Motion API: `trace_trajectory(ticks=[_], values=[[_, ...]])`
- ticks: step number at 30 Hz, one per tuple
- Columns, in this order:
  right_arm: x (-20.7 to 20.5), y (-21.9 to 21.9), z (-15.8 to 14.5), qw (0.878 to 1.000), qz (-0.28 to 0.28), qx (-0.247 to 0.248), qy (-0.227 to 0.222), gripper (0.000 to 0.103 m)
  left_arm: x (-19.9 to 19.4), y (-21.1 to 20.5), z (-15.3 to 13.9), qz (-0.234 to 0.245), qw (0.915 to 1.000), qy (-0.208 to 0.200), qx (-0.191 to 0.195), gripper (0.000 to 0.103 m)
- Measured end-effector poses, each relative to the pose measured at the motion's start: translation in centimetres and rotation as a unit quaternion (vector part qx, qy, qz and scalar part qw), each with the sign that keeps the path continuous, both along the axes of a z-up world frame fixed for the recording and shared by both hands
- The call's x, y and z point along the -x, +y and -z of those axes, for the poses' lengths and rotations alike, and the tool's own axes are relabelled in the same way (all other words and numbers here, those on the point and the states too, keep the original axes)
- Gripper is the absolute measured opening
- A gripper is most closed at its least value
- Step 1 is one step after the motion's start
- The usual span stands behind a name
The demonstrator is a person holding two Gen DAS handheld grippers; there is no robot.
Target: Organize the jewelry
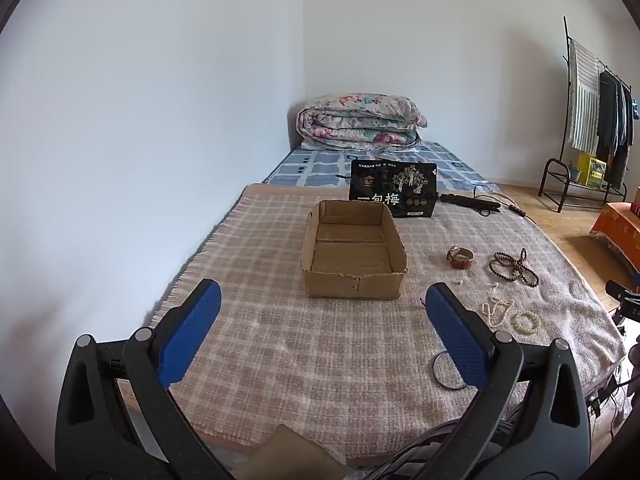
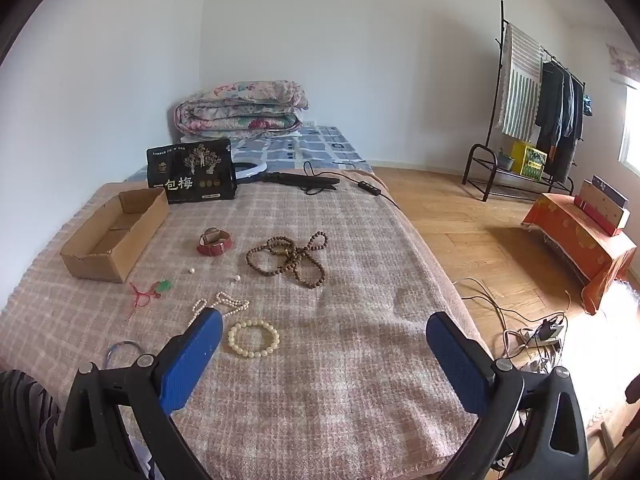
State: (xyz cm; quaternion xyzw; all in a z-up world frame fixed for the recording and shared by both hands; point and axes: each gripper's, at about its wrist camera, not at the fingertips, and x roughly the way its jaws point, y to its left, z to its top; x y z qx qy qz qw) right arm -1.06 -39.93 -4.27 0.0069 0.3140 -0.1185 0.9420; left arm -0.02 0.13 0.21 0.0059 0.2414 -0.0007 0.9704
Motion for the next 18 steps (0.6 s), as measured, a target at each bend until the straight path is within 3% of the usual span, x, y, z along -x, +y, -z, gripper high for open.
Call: trace_trajectory(ticks=[18], values=[[-0.3, -0.1, -0.2, 1.0, -0.004, -0.005, -0.003, 0.103, -0.5, -0.3, -1.8, 0.001, 0.9999, -0.004, 0.01, 0.103]])
